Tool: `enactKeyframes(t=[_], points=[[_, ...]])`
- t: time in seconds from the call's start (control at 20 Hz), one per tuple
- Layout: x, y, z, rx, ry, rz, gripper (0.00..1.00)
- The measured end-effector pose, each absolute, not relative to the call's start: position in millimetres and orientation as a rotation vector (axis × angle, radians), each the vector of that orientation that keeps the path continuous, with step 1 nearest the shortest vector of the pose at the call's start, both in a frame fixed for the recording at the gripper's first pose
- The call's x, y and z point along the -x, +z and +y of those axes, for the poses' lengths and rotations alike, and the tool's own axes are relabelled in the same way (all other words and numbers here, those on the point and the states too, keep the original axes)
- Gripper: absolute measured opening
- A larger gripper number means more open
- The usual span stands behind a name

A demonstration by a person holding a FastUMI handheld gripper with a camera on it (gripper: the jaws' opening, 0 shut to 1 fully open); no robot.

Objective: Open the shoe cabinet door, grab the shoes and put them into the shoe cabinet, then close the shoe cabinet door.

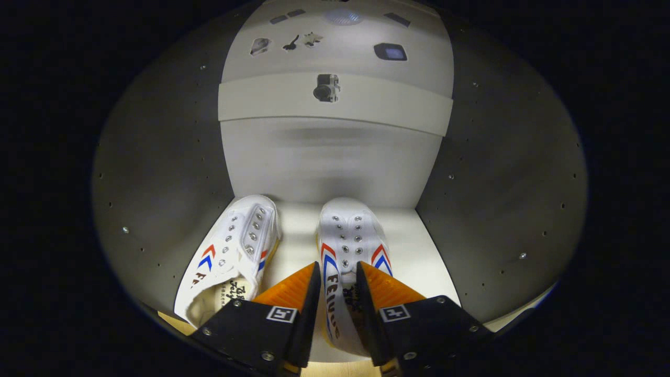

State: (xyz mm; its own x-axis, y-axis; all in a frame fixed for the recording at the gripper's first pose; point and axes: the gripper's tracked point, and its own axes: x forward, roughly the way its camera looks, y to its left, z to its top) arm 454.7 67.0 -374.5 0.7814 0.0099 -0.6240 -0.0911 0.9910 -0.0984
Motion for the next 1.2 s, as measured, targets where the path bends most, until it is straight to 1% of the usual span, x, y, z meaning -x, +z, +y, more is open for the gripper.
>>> enactKeyframes(t=[0.05,0.1,0.15,0.2,0.25,0.45,0.65,1.2], points=[[-447.6,-363.9,70.0,0.114,0.064,0.654,0.49],[-439.4,-350.7,71.7,0.109,0.068,0.629,0.65],[-430.1,-337.8,73.2,0.108,0.073,0.603,0.73],[-421.4,-324.6,73.5,0.105,0.072,0.577,0.87],[-408.4,-309.6,73.8,0.099,0.072,0.551,0.94],[-357.0,-262.8,69.3,0.089,0.062,0.474,0.95],[-298.9,-227.3,60.6,0.092,0.022,0.408,0.95],[-116.2,-171.7,28.1,0.09,-0.104,0.31,0.95]])
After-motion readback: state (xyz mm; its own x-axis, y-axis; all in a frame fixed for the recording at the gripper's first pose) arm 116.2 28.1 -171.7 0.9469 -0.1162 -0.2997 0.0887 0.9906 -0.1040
